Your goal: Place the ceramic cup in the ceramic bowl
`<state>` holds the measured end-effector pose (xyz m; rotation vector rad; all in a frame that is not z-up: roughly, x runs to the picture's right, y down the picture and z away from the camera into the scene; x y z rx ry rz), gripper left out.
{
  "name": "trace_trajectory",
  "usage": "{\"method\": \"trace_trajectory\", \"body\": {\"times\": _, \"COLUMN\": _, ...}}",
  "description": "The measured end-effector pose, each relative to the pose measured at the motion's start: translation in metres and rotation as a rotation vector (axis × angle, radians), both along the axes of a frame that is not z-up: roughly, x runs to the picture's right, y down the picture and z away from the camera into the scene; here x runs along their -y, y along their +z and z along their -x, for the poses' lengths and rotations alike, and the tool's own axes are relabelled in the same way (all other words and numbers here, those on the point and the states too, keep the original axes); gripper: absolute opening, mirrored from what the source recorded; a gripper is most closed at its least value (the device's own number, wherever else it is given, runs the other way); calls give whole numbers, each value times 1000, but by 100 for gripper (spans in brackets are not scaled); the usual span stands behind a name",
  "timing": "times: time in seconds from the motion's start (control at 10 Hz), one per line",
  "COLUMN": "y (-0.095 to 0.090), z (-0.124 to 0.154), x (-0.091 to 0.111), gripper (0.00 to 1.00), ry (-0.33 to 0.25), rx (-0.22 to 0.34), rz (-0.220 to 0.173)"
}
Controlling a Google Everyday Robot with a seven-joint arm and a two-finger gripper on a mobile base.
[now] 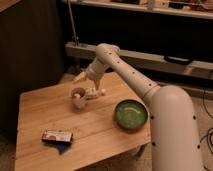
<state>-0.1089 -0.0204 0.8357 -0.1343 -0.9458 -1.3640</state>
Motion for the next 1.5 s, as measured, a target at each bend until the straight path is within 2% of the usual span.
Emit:
{"method": "trace_trajectory", "body": {"times": 0.3, "y": -1, "z": -6, "x": -9, "gripper": 80, "ry": -17, "rx": -24, "rz": 13}}
{"method": "trace_trajectory", "body": {"times": 0.6, "y": 20, "z": -6, "x": -29, "gripper": 80, "ry": -11, "rx": -39, "rz": 35}}
{"method": "trace_trajectory", "body": {"times": 1.2, "y": 18, "z": -7, "x": -22, "gripper": 80, "ry": 27, "rx": -49, "rz": 19}}
{"method": "trace_trajectory", "body": {"times": 1.4, "y": 18, "z": -7, "x": -25, "gripper": 72, "ry": 25, "rx": -53, "rz": 23}}
{"method": "trace_trajectory", "body": {"times": 1.5, "y": 15, "z": -5, "x": -28, "gripper": 59, "ry": 24, "rx": -55, "rz": 26}}
